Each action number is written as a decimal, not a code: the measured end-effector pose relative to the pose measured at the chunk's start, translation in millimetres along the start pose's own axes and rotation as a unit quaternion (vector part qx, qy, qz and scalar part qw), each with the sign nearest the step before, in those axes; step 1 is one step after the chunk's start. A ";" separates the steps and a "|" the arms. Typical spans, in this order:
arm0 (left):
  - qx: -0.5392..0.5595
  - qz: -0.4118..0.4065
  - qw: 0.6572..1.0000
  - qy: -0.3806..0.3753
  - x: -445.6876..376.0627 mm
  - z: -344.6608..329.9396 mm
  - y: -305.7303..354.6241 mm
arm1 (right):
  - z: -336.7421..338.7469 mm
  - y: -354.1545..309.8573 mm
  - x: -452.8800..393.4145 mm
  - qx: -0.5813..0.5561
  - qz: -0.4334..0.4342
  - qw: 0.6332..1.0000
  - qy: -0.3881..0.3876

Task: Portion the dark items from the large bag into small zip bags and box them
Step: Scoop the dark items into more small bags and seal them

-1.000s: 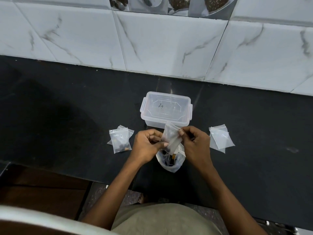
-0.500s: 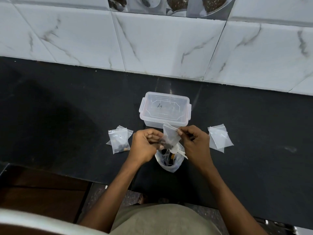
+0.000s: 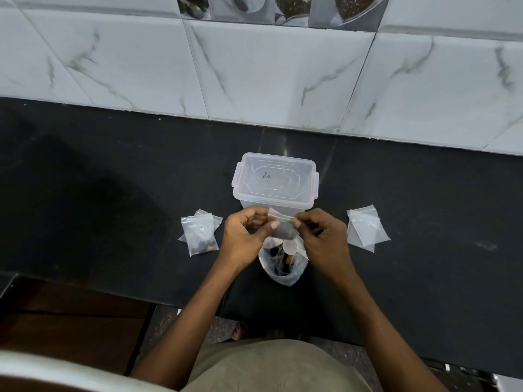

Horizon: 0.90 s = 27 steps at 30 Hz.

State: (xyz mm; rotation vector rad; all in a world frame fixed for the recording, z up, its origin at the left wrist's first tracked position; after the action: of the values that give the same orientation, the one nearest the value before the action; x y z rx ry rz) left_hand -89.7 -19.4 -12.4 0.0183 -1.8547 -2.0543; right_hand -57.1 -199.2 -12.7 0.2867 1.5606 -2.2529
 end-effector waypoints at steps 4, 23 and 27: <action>0.028 -0.018 0.999 0.032 1.4 -3.8 8.2 | 1.2 -1.9 -0.3 0.025 -0.004 1.000 -0.006; 0.052 0.021 0.998 -0.012 4.7 -5.6 11.8 | -11.1 -21.6 -7.5 0.140 0.063 0.983 -0.104; 0.024 0.010 1.000 -0.007 0.0 2.7 11.0 | -12.6 -27.0 -9.4 0.145 0.089 0.975 -0.144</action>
State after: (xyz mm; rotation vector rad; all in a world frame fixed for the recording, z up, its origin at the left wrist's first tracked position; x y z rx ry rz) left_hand -87.5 -17.5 -1.4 -0.0031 -1.9050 -2.0019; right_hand -60.6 -177.3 9.4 0.1607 1.0189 -2.2570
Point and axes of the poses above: each hand's wrist, its own x-axis away from the middle knuckle, its own z-axis out of the back of the hand, y = z × x, the point moved 2 cm from there along -x, towards the middle knuckle, and after that the axes turned 10 degrees about z, right-handed, at the moved point
